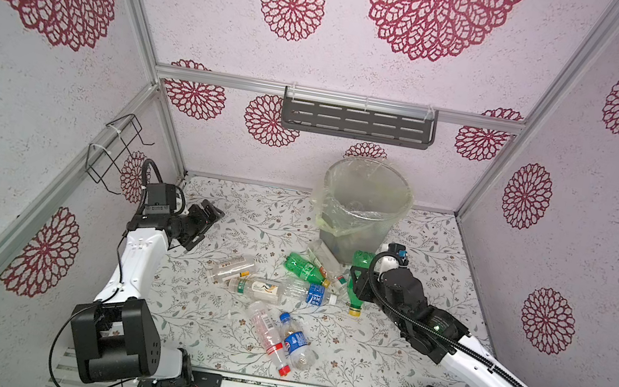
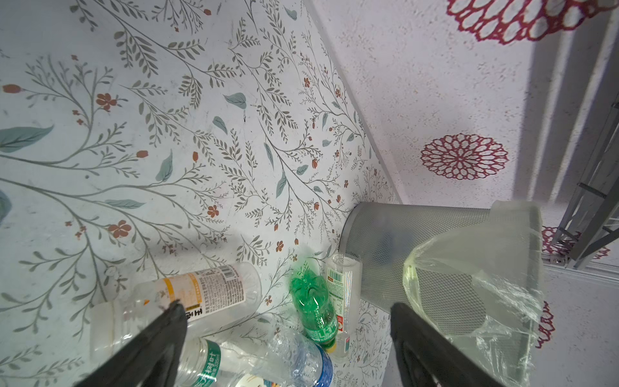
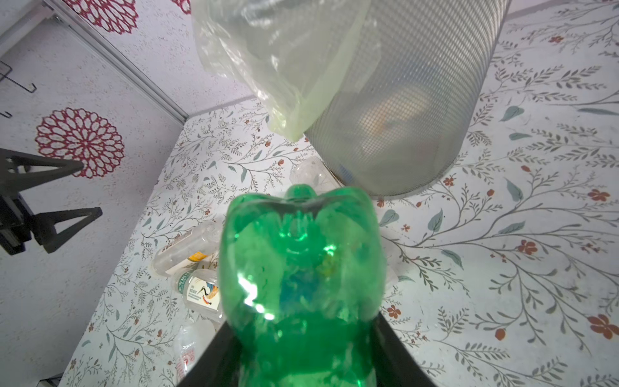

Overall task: Throw the plastic bottles in the bin
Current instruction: 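Lift the green bottle with the right gripper and carry it over the bin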

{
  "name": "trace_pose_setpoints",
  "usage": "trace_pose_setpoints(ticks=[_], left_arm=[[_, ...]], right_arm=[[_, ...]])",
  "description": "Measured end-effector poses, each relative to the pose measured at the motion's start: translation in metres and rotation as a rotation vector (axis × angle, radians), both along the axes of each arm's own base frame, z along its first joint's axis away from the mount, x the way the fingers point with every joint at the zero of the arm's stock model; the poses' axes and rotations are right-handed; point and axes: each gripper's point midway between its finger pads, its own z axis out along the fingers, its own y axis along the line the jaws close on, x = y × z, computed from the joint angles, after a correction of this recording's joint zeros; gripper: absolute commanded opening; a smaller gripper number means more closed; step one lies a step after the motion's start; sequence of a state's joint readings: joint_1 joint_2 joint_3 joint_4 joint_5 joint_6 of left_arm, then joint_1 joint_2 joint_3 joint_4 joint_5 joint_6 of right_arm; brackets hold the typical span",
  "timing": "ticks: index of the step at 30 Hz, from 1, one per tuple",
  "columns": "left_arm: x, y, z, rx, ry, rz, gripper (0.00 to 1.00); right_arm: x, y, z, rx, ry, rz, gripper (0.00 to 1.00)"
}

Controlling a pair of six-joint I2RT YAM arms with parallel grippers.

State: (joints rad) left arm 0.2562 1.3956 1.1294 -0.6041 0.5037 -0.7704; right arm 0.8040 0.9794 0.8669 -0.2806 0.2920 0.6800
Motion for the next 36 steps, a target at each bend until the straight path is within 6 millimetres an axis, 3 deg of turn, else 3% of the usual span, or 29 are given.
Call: trace_pose_setpoints(ticks=[12,18,24,31,36], left_arm=[[0.0,0.0,0.0,0.0,0.0,0.0,0.97],[0.0,0.0,0.0,0.0,0.0,0.0,0.97],[0.0,0.0,0.0,0.0,0.0,0.0,0.97],[0.0,0.0,-0.001,-0.001,0.003,0.0,0.97],[0.001,0.0,-0.002,-0.002,0.005,0.0,0.97]], right_arm=[[0.024,-0.009,0.086,0.015,-0.163,-0.045,0.32],[0.042,-0.011,0.114,0.003,-0.21,-0.092,0.32],[0.041,-0.018,0.117,-0.001,-0.223,-0.111,0.32],[0.024,-0.036,0.103,0.01,-0.216,-0.129,0.32],[0.025,-0.038,0.11,0.016,-0.227,-0.142,0.32]])
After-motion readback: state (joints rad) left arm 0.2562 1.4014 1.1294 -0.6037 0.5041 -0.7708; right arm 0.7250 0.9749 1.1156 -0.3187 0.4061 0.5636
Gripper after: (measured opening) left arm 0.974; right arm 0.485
